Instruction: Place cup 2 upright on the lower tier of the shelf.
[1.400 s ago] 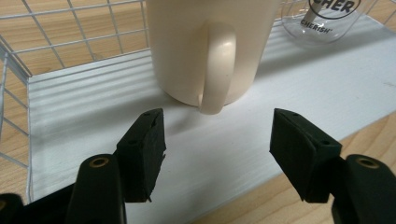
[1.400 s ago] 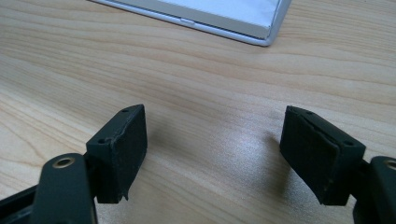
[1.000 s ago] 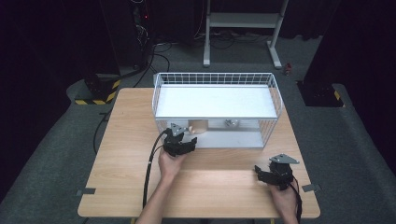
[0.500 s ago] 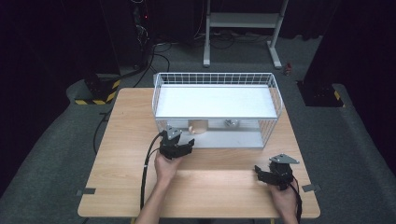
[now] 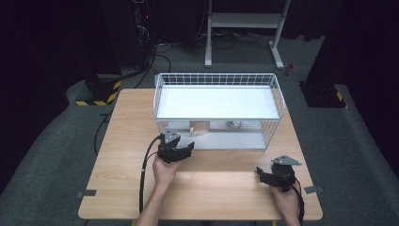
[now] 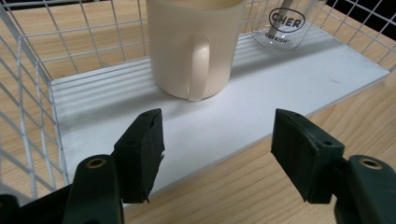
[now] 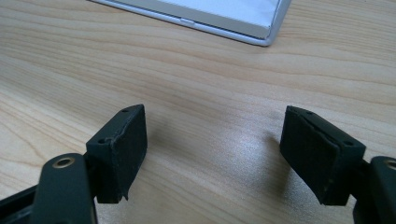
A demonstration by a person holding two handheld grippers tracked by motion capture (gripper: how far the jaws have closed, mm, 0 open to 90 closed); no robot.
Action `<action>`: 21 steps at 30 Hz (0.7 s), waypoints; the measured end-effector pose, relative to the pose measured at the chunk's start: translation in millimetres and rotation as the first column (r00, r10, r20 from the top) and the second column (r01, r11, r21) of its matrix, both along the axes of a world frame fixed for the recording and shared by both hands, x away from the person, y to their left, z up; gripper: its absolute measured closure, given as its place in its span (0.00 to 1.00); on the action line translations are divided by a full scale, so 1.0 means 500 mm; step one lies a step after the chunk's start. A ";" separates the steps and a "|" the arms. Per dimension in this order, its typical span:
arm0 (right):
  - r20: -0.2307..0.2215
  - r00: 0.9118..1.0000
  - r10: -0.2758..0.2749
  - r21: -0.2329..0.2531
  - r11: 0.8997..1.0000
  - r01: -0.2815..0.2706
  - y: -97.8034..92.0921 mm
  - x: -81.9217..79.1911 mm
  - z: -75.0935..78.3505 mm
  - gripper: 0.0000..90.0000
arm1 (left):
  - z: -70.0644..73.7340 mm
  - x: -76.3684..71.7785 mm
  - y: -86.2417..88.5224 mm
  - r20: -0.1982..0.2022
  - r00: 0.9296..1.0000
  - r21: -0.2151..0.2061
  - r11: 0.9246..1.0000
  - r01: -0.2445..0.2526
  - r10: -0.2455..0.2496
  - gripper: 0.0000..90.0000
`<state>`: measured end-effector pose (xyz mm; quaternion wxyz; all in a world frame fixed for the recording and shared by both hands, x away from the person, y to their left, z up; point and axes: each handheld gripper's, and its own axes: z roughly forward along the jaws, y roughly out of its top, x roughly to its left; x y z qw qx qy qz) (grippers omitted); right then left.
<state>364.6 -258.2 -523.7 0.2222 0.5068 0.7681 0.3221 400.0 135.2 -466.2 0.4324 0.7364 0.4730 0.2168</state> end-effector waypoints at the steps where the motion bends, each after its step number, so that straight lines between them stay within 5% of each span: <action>1: 0.000 1.000 0.000 -0.001 1.000 0.000 0.000 0.000 0.000 0.26 | 0.001 -0.003 0.001 0.003 1.000 -0.002 1.000 0.000 0.000 0.38; 21: 0.000 1.000 -0.001 0.000 1.000 0.001 0.000 0.000 0.000 0.26 | 0.009 -0.038 0.044 0.007 1.000 -0.031 0.999 -0.015 0.015 0.38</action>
